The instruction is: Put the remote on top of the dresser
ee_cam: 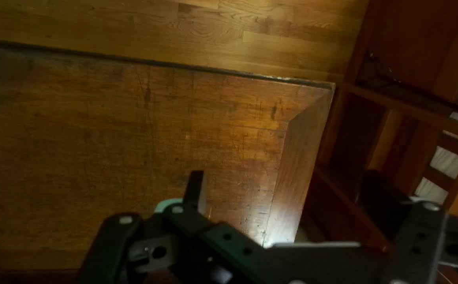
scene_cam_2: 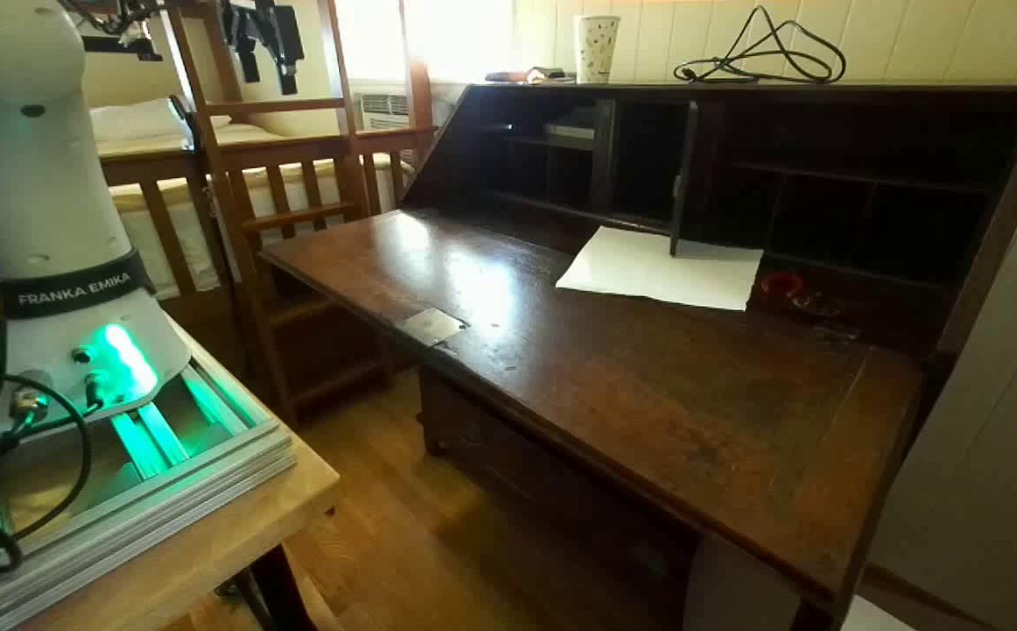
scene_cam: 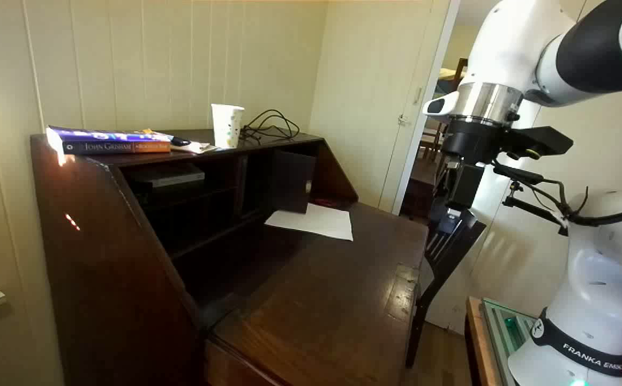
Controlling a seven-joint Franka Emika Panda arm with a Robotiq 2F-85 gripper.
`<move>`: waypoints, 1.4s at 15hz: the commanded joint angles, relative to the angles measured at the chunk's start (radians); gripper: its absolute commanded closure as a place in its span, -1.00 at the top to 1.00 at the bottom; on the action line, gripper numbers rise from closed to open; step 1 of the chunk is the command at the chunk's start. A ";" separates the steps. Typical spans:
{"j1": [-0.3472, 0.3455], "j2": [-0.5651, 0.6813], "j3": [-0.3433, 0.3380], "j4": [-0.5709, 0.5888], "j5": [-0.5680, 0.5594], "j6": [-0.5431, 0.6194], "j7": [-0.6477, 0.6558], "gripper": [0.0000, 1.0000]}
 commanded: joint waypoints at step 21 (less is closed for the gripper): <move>-0.024 0.284 0.075 0.049 -0.049 0.783 -0.007 1.00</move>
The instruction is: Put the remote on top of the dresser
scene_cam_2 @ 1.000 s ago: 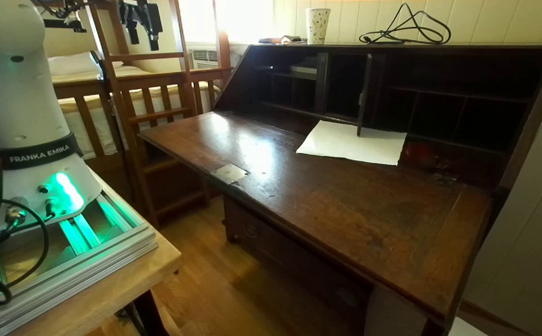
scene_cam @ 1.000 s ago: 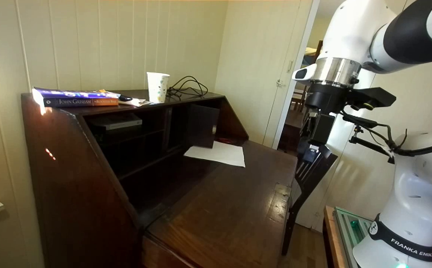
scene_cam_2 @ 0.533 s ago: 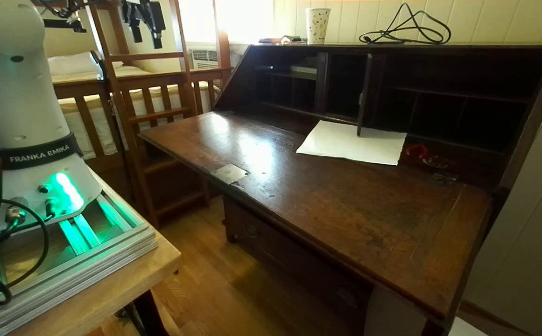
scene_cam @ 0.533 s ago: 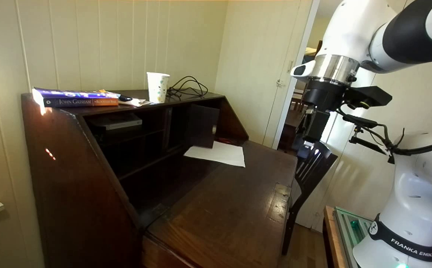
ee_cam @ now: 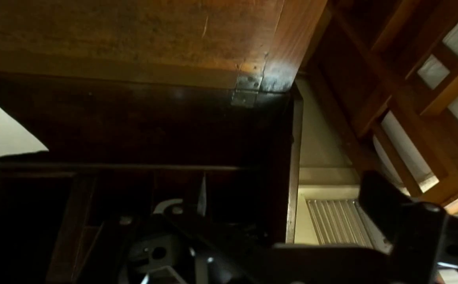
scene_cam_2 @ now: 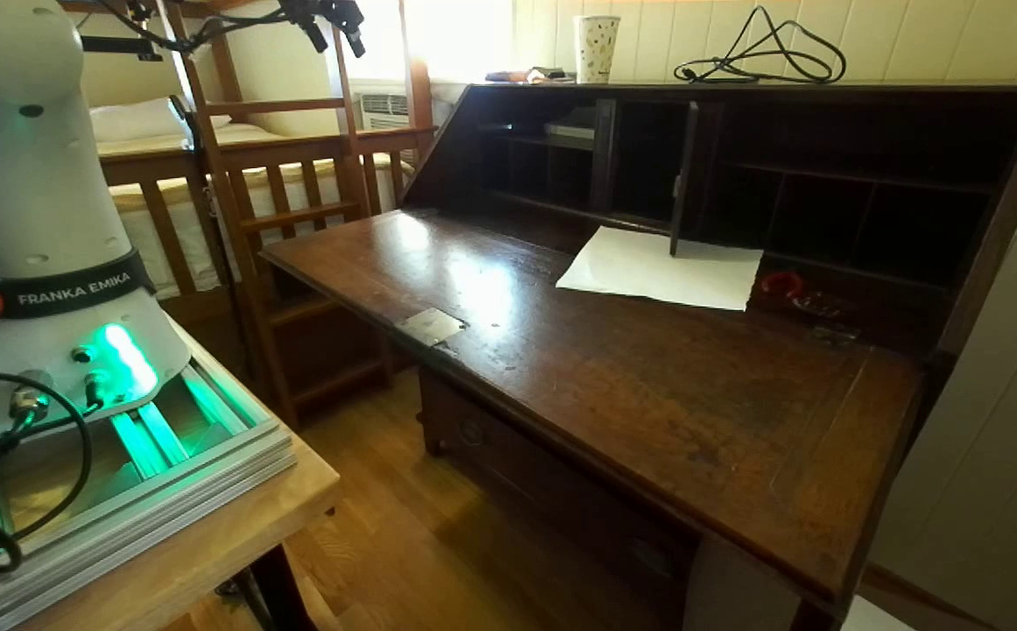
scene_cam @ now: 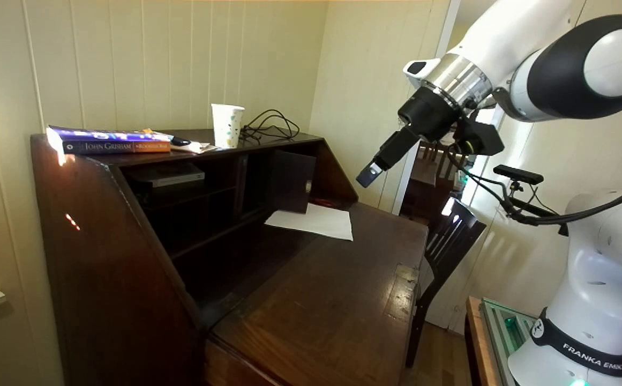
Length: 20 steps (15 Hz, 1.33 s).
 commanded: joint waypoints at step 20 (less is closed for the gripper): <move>-0.479 0.640 0.237 0.268 -0.416 0.589 0.225 1.00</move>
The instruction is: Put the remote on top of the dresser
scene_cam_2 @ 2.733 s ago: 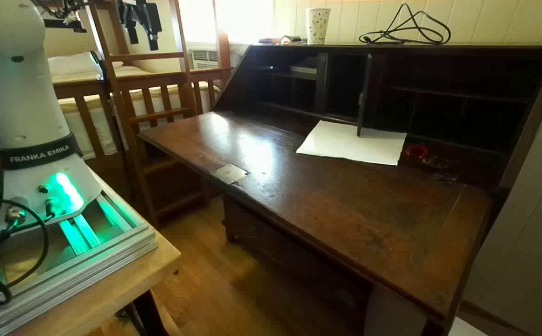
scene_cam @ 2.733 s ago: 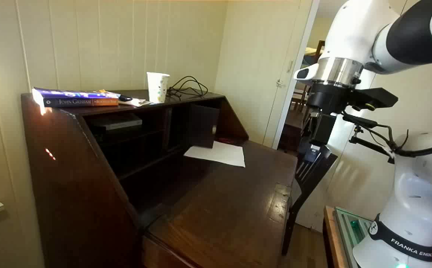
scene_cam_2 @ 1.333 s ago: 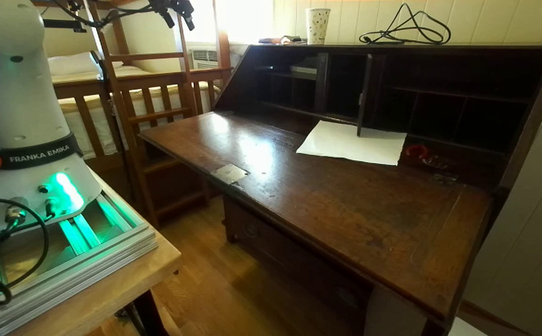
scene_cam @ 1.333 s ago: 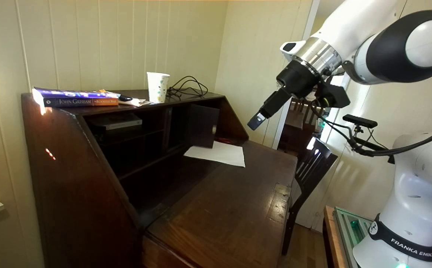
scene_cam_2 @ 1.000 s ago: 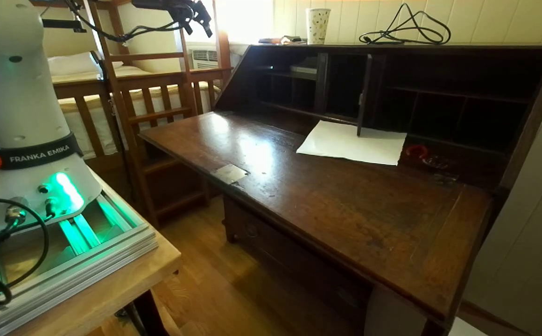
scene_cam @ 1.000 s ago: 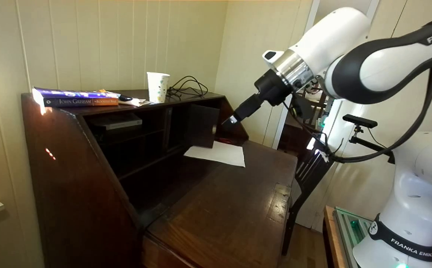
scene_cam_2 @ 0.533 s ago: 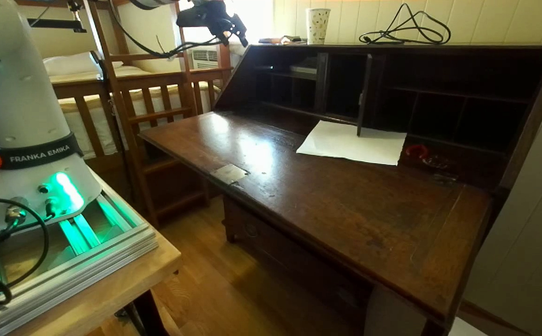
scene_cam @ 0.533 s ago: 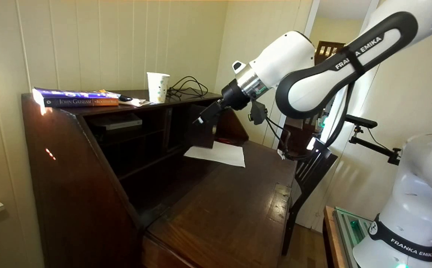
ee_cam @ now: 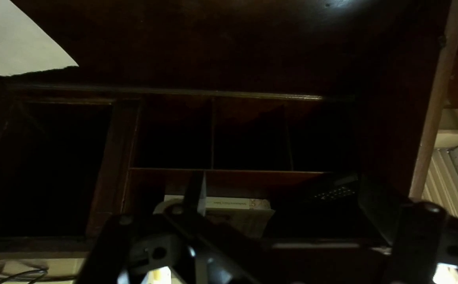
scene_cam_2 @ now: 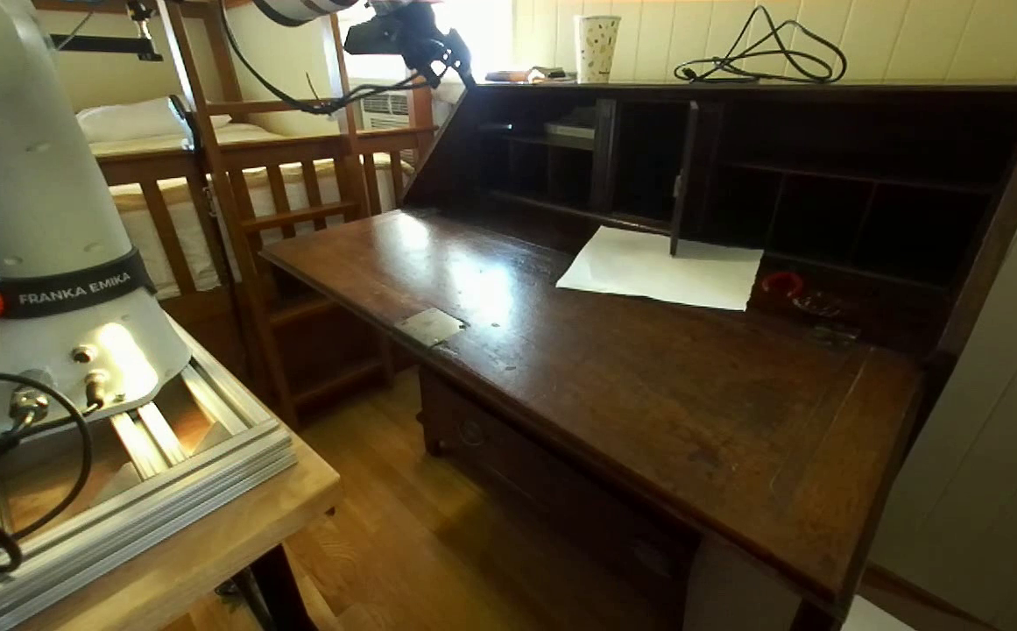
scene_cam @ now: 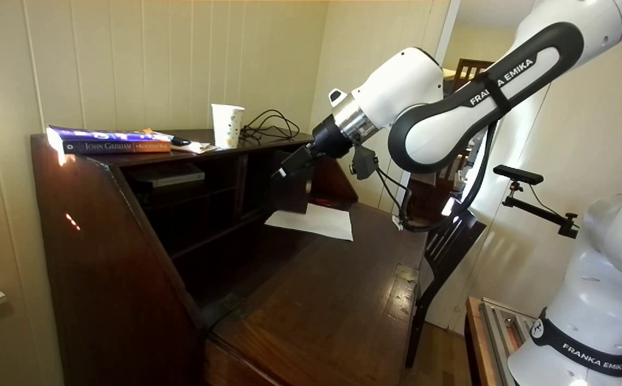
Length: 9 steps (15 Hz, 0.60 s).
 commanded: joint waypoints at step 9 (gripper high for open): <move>-0.432 0.016 0.390 0.058 -0.343 0.165 0.260 1.00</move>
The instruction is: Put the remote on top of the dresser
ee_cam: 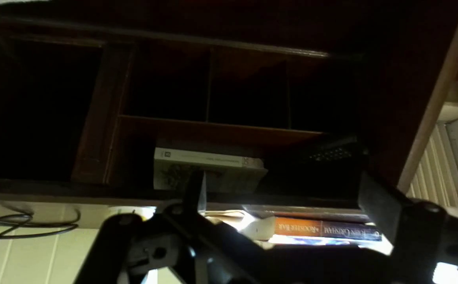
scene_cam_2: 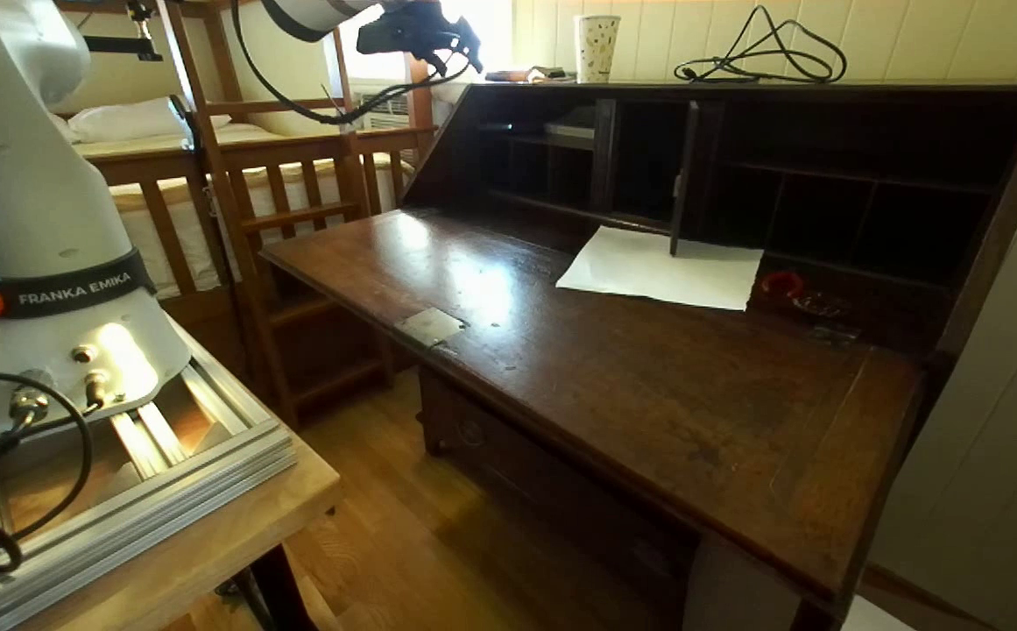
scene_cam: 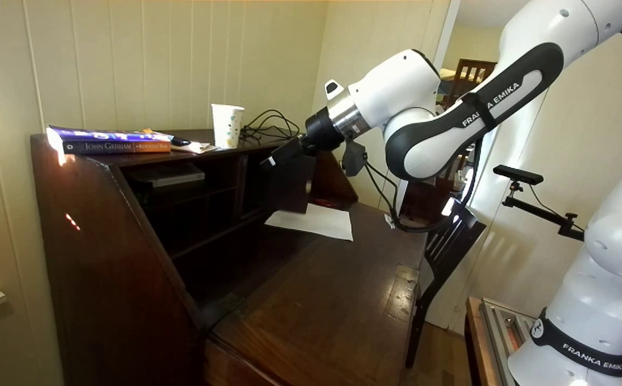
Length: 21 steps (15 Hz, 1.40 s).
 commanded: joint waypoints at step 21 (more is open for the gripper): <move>-0.803 -0.142 1.053 -0.094 0.605 0.176 -0.259 1.00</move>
